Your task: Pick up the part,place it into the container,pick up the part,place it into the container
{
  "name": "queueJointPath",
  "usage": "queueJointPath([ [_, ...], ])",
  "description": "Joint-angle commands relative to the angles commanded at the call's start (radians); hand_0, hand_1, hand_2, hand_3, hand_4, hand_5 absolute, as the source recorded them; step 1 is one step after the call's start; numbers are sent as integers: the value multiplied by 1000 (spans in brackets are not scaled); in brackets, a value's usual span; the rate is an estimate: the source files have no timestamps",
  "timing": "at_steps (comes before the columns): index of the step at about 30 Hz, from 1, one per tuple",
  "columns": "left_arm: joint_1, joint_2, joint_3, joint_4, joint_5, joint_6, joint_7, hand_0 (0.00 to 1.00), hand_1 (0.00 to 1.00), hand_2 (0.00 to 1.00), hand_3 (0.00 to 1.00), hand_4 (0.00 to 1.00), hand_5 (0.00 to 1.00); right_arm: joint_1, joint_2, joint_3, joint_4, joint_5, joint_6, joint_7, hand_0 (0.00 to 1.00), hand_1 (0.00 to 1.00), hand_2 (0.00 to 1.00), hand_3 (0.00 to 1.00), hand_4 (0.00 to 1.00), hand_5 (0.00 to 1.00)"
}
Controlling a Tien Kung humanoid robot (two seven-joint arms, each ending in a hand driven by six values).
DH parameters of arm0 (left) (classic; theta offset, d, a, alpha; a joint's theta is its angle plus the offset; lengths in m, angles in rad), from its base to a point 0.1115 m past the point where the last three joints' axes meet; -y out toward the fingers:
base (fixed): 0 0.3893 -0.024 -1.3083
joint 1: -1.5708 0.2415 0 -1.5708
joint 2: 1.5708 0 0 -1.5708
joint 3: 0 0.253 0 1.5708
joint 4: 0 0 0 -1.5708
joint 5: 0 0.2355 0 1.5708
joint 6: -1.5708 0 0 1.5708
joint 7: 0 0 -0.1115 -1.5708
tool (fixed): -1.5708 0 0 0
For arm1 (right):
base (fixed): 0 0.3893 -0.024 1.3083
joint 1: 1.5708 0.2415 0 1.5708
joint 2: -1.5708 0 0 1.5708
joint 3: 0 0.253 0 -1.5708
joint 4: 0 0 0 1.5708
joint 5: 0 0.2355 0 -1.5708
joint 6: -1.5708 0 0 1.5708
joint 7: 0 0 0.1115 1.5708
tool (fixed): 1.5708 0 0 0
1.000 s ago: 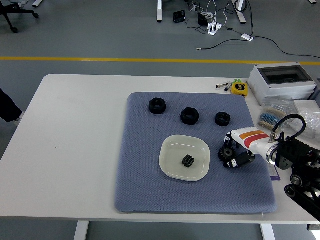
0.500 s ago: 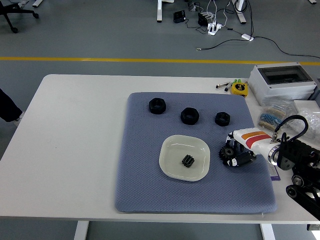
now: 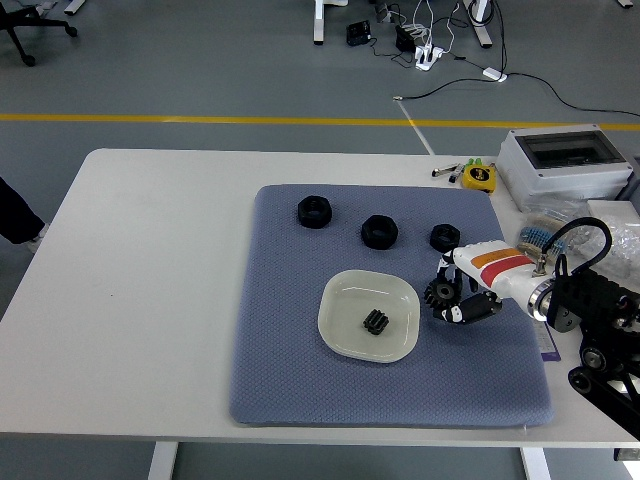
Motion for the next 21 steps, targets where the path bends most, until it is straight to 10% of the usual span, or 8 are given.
queueJointPath([
  [21, -2, 5, -1, 0, 0, 6, 2, 659, 525, 541, 561, 625, 599, 142, 133, -158, 62, 9, 13, -5, 156, 369, 439, 468, 752, 393],
])
